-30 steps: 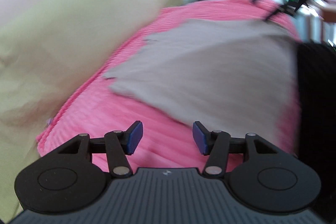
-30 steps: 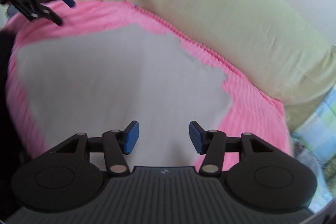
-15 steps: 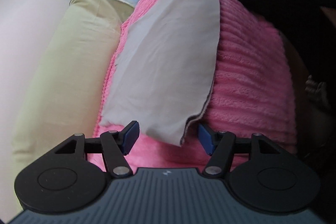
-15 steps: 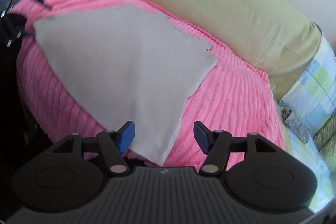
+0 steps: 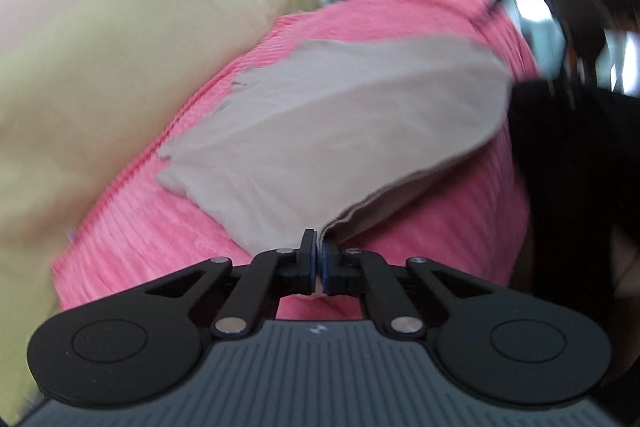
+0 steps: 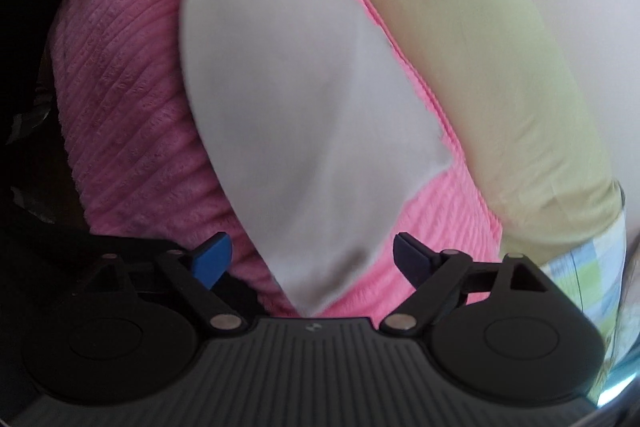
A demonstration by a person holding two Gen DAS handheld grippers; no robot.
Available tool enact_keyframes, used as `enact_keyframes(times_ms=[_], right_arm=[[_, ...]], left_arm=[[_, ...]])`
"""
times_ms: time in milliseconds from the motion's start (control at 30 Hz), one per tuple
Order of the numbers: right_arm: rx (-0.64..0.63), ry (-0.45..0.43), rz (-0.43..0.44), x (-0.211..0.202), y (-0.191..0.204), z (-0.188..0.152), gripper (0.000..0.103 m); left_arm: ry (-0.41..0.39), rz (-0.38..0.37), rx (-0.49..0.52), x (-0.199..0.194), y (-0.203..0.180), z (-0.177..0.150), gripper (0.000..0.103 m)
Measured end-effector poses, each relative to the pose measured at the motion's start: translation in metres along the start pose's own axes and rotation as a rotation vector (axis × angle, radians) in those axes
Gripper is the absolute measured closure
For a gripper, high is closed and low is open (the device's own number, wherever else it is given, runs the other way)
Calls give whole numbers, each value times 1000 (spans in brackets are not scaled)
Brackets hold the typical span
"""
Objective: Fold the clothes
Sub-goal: 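Grasp the shirt hem with the left gripper while the right gripper grasps the other side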
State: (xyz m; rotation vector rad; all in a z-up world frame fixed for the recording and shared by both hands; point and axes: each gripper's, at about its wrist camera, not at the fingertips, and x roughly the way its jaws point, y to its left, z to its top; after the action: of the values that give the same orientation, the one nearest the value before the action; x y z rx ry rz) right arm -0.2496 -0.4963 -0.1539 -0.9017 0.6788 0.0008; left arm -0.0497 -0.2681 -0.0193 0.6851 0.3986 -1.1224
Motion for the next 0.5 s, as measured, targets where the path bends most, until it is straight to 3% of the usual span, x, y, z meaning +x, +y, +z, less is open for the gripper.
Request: enact_keyframes(times_ms=[133,233,267,333,433,500], right_arm=[[-44,-60,-16,6,6,1,18],[-29,-101,-63,6,1,3,23],[-22,-105,-76,6,-2,2,32],[-24,-99,-87,6,-6,1,38],[-52,-86,-88,3,-11,-7,56],[-63,-81,-80,-1,-14,-12,78]], left_arm=[[-17,-29,-175,-2,34,17,103],[-19,-33,-191,0,43,25,103],[-14,-30,-179,2,43,26,103],[-3,-25,-155,6,42,28,103],[13,-12,-111,7,35,26,103],[23,-2,-72,7,28,24,103]])
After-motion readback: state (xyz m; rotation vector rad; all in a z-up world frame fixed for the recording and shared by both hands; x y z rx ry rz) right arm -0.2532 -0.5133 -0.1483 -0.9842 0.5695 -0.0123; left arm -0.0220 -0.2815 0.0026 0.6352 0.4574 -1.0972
